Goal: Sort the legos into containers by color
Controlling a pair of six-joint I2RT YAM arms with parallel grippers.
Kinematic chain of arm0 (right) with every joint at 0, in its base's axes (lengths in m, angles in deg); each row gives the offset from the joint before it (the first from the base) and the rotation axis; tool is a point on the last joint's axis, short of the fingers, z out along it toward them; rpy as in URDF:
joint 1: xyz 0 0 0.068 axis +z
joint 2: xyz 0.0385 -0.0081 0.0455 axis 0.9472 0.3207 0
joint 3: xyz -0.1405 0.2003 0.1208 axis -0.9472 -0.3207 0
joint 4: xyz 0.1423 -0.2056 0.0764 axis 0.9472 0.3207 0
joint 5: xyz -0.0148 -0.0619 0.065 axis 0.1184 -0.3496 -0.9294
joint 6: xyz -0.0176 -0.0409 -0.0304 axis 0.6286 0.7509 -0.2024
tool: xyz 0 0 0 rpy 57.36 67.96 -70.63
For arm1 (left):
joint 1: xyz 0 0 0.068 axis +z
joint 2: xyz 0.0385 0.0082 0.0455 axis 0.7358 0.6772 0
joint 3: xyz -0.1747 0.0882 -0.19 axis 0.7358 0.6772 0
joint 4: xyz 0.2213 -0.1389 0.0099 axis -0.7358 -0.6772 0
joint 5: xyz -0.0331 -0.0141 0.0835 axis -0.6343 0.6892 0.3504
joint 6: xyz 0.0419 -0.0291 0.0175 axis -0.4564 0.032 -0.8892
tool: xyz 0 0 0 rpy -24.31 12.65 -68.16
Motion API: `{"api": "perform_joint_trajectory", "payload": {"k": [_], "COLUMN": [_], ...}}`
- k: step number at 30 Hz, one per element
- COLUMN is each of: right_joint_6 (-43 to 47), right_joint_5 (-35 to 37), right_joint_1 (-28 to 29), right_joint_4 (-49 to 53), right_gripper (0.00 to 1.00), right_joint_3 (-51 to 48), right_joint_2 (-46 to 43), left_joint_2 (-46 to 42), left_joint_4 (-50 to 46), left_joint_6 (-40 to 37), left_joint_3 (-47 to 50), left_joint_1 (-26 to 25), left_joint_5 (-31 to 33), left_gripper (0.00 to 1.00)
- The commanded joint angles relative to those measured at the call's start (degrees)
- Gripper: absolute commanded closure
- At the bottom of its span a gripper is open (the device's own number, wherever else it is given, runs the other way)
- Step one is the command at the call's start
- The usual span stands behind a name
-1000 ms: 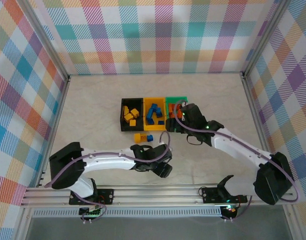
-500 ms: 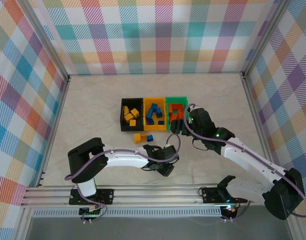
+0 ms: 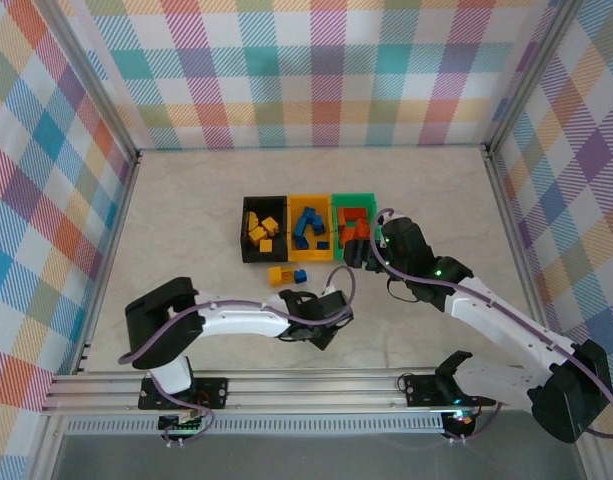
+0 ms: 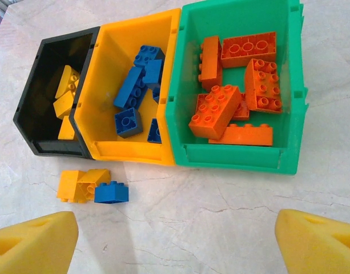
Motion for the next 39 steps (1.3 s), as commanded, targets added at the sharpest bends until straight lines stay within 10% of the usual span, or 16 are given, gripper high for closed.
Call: {"api": "perform_joint_trajectory", "payload": {"k": [1,10,24,31,39], "right_joint_6": [0.0,-1.0,-0.5,-0.6,-1.2], "right_joint_5": [0.3,0.5,-3.9,-10.5,-10.8], "right_joint_1": [-0.3,-0.3,-0.2,0.3,5.6], "right_joint_4": [0.0,-0.7,-1.4,-9.5,-13.3], "right_gripper": [0.11,0.11,0.11,0.13,0.14], "right_joint_3": [-0.5,-2.2,-3.0,-6.6,-5.1], "right_joint_2": [-0.8,-0.5,2.5,4.4,10.1], "left_joint_2": [-6.5,-16.3,9.8,12.4,0.3], "left_joint_4": [-0.1,0.1,0.1,-1.2,2.6], "left_joint_6": [1.9,-1.8,-5.6,-3.4,-0.6], "left_joint_3": [2.5,-1.3,-28.2,-34.0,-26.2], "left_joint_1": [1.9,17.6,31.5,31.9,31.9], "left_joint_5": [2.4,2.4,-3.8,-5.0,-8.5], "left_gripper": [0.65,0.68,0.68,0.27,0.10]}}
